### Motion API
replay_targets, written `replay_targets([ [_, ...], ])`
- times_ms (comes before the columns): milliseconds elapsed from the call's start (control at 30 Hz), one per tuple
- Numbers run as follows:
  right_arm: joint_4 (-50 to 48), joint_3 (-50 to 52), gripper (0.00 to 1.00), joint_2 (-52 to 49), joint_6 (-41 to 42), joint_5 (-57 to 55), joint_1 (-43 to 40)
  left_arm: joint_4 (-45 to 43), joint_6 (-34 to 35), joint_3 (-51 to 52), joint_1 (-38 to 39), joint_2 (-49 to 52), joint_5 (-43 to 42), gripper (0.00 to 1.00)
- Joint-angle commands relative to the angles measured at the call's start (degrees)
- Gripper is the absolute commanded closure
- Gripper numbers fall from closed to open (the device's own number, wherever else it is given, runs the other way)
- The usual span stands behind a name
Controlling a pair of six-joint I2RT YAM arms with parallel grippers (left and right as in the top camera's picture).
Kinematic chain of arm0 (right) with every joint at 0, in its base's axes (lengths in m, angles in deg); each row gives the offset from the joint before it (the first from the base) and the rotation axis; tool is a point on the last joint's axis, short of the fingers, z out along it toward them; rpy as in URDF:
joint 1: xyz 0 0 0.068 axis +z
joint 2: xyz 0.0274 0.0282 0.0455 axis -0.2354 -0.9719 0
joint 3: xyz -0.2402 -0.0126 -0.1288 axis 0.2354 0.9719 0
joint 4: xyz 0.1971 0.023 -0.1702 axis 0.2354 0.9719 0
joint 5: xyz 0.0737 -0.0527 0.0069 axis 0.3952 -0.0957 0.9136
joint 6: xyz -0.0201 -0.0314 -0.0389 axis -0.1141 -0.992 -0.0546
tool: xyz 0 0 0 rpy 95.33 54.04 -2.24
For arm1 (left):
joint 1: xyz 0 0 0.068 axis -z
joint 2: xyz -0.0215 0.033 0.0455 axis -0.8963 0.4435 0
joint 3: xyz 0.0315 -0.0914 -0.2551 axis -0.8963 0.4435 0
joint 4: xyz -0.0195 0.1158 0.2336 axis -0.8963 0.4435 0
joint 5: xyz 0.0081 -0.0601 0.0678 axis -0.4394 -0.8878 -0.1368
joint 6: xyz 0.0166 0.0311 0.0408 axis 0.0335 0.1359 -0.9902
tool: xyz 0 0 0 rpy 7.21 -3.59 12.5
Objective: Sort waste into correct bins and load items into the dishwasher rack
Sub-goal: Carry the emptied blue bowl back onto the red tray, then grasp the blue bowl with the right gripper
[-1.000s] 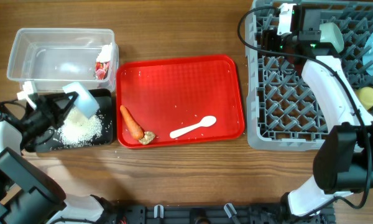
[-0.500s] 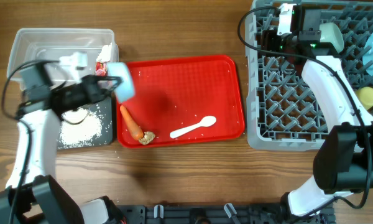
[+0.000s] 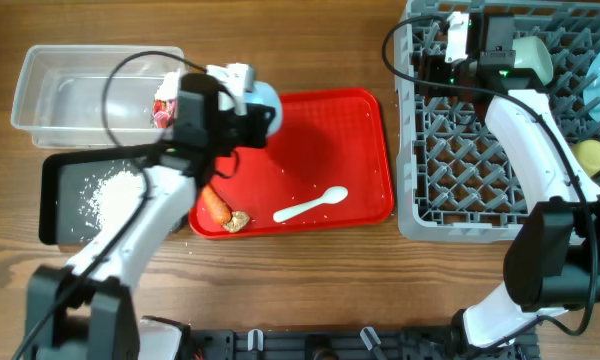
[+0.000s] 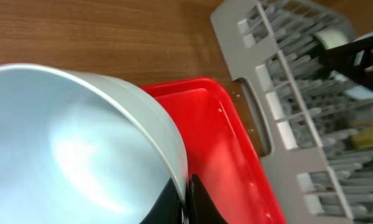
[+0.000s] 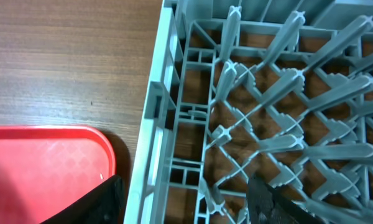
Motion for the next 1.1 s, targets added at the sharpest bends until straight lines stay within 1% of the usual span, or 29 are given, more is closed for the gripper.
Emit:
replay_targets([
  [0,0.61,-0.44,0.35,1.05,0.20,-0.70,0.02,-2.54,0.72,-0.15,5.14,5.55,8.31,0.96],
  [33,0.72,-0.42,0.35,1.05,0.20,-0.70,0.02,-3.02,0.70,-0.15,5.81,6.51,8.94,0.96],
  [67,0.87,-0.44,0.35,1.05,0.20,-0.70,0.02,-3.65,0.70,-0.15,6.56,7.76,9.77,0.92],
  [133,0.81,-0.44,0.35,1.05,0.17,-0.70,0.02,-4.85,0.68,-0.15,7.56,9.86,10.12,0.88],
  [267,0.57,-0.44,0.35,1.40,0.02,-0.44,0.04,-5.73,0.68,-0.15,9.25,11.69,10.10,0.87],
  [300,0.57,-0.44,0.34,1.55,0.02,-0.26,0.04,-5.70,0.68,-0.15,9.53,11.69,10.10,0.84],
  [333,0.55,-0.44,0.35,2.12,0.02,-0.02,0.09,-5.73,0.68,-0.15,9.94,11.67,10.10,0.79],
  [367,0.37,-0.44,0.35,2.58,-0.02,-0.02,0.26,-5.73,0.68,-0.15,10.12,11.61,10.10,0.70],
  [467,-0.76,-0.96,0.35,4.26,-0.04,-0.02,1.31,-5.64,0.70,-0.17,9.94,10.80,10.10,0.58],
  [533,-2.32,-1.20,0.35,5.44,-0.15,0.00,2.80,-5.20,0.70,-0.17,9.09,8.98,10.08,0.44],
  [567,-2.97,-1.20,0.35,6.05,-0.85,0.46,3.67,-4.74,0.70,-0.15,8.57,7.89,10.10,0.39],
  [600,-3.32,-1.20,0.35,6.36,-1.75,1.18,4.39,-4.07,0.70,-0.15,7.91,6.67,10.10,0.35],
  [700,-4.07,-1.18,0.34,6.71,-2.97,4.72,7.65,-0.74,0.70,-0.17,5.18,2.60,10.10,0.29],
  [833,-3.48,-1.09,0.34,5.20,-2.84,9.79,12.09,5.88,0.70,-0.15,0.00,-2.62,10.10,0.16],
  [900,-1.90,-0.96,0.33,3.96,-2.80,10.32,14.82,10.01,0.70,-0.15,-3.39,-4.94,10.10,0.15],
  [1067,3.76,-0.90,0.33,-0.33,-2.45,10.03,19.12,17.00,0.70,-0.15,-9.57,-7.52,10.08,0.13],
])
